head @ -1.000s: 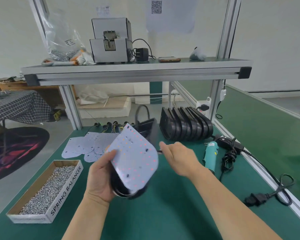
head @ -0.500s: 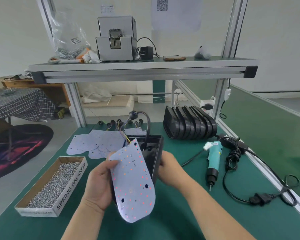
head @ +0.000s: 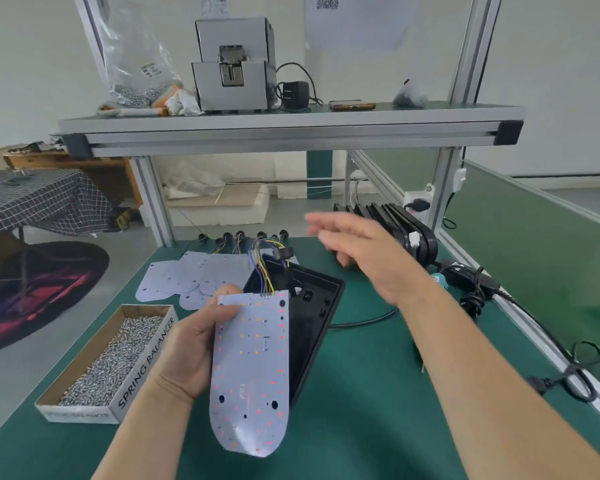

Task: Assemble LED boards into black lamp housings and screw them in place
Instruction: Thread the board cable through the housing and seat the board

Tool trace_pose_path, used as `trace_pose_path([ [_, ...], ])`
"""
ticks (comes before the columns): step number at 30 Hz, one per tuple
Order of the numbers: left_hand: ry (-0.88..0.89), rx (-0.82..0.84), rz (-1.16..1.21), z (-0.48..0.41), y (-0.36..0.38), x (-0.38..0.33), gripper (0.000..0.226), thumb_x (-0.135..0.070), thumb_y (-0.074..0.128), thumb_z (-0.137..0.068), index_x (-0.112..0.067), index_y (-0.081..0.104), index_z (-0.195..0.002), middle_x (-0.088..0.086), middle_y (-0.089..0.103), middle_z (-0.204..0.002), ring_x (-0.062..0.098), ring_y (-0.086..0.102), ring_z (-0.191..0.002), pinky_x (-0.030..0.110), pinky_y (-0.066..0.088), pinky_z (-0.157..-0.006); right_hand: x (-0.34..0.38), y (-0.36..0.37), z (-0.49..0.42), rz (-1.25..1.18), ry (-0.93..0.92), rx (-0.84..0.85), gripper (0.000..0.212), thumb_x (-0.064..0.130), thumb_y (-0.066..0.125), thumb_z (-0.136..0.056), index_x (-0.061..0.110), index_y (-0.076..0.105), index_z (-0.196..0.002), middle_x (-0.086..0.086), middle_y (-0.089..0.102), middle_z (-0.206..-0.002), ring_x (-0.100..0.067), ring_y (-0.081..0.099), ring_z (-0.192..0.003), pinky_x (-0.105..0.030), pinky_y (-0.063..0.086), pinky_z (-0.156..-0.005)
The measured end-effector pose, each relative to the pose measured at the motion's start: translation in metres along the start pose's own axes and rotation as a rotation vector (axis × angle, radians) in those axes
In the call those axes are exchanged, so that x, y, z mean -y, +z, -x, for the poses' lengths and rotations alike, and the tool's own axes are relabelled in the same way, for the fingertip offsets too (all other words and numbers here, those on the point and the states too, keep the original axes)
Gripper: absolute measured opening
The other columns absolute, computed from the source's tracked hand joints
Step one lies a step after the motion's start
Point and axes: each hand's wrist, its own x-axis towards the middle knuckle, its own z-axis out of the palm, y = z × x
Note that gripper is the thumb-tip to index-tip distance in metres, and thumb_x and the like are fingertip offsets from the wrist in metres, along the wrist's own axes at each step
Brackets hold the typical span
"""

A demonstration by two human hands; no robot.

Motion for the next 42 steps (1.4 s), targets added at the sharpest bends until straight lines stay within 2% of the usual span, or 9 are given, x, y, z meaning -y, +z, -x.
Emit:
trace_pose_path([
  [6, 0.002, 0.114, -0.165, -0.007, 0.009, -0.008, 0.013, -0.018, 0.064, -0.078, -0.018, 0.053, -0.072, 0.006, 0.056, -0.073, 0.02, 0.059, -0.063, 0.027, 0.049, -0.056, 0.042, 0.011, -0.018, 0.764, -0.194, 0.201, 0.028, 0.02, 0.069, -0.094, 0.02, 0.074, -0.121, -0.001, 0.061, -0.099, -0.011, 0.055, -0.08, -0.024, 0.039, -0.078],
  [11, 0.04, 0.097, -0.307, -0.005, 0.005, -0.011, 0.018, -0.027, 0.076, -0.077, -0.019, 0.06, -0.08, 0.005, 0.065, -0.082, 0.019, 0.064, -0.071, 0.026, 0.053, -0.06, 0.04, 0.006, -0.011, 0.76, -0.196, 0.167, 0.02, 0.01, 0.075, -0.085, 0.014, 0.076, -0.104, 0.002, 0.065, -0.095, -0.009, 0.064, -0.078, -0.016, 0.045, -0.076],
  [17, 0.088, 0.109, -0.386, 0.001, 0.006, -0.01, 0.014, -0.025, 0.076, -0.079, -0.016, 0.068, -0.085, 0.006, 0.071, -0.086, 0.018, 0.068, -0.074, 0.026, 0.055, -0.066, 0.03, 0.016, 0.002, 0.785, -0.32, 0.113, 0.011, 0.006, 0.076, -0.081, 0.008, 0.075, -0.092, -0.002, 0.069, -0.084, -0.013, 0.064, -0.07, -0.035, 0.052, -0.077],
  [26, 0.089, 0.16, -0.453, 0.007, 0.021, -0.011, 0.009, -0.012, 0.069, -0.085, -0.014, 0.072, -0.093, 0.012, 0.074, -0.093, 0.023, 0.072, -0.079, 0.031, 0.059, -0.069, 0.005, 0.025, 0.018, 0.651, -0.413, 0.087, 0.025, -0.009, 0.071, -0.08, 0.009, 0.079, -0.095, 0.001, 0.065, -0.077, -0.013, 0.061, -0.061, -0.016, 0.046, -0.065],
  [30, 0.062, 0.195, -0.416, 0.01, 0.026, -0.014, 0.007, -0.012, 0.068, -0.087, -0.017, 0.071, -0.09, 0.009, 0.073, -0.088, 0.022, 0.072, -0.074, 0.03, 0.058, -0.065, -0.004, 0.025, 0.02, 0.757, -0.448, 0.102, 0.023, -0.008, 0.069, -0.082, 0.008, 0.077, -0.096, -0.005, 0.065, -0.084, -0.021, 0.058, -0.075, -0.035, 0.049, -0.071],
  [34, 0.059, 0.223, -0.472, 0.009, 0.028, -0.018, 0.001, -0.014, 0.067, -0.088, -0.013, 0.067, -0.089, 0.01, 0.071, -0.087, 0.024, 0.069, -0.074, 0.03, 0.056, -0.066, -0.011, 0.019, 0.02, 0.903, -0.589, -0.016, 0.016, -0.001, 0.072, -0.084, 0.013, 0.073, -0.093, -0.005, 0.053, -0.098, -0.025, 0.05, -0.09, -0.038, 0.046, -0.076],
  [37, 0.078, 0.255, -0.591, 0.008, 0.031, -0.023, 0.012, -0.016, 0.067, -0.088, -0.007, 0.066, -0.096, 0.012, 0.069, -0.093, 0.023, 0.068, -0.083, 0.034, 0.055, -0.074, -0.014, 0.015, 0.02, 0.694, -0.392, 0.012, 0.034, 0.012, 0.071, -0.089, 0.017, 0.054, -0.118, 0.0, 0.046, -0.119, -0.021, 0.057, -0.091, -0.037, 0.049, -0.082],
  [39, 0.127, 0.273, -0.749, 0.005, 0.033, -0.024, 0.021, -0.019, 0.066, -0.088, -0.003, 0.066, -0.101, 0.018, 0.06, -0.102, 0.025, 0.062, -0.091, 0.04, 0.05, -0.085, -0.016, 0.012, 0.018, 0.629, -0.166, 0.075, 0.056, 0.02, 0.071, -0.088, 0.026, 0.038, -0.133, 0.007, 0.055, -0.112, -0.011, 0.061, -0.079, -0.027, 0.048, -0.075],
  [42, 0.186, 0.323, -0.926, 0.004, 0.037, -0.02, 0.013, -0.021, 0.065, -0.088, -0.013, 0.07, -0.096, 0.011, 0.055, -0.105, 0.029, 0.057, -0.102, 0.038, 0.043, -0.093, -0.022, 0.008, 0.013, 0.728, -0.077, 0.183, 0.034, 0.02, 0.07, -0.086, 0.014, 0.059, -0.118, 0.0, 0.068, -0.087, -0.021, 0.062, -0.077, -0.031, 0.05, -0.073],
])
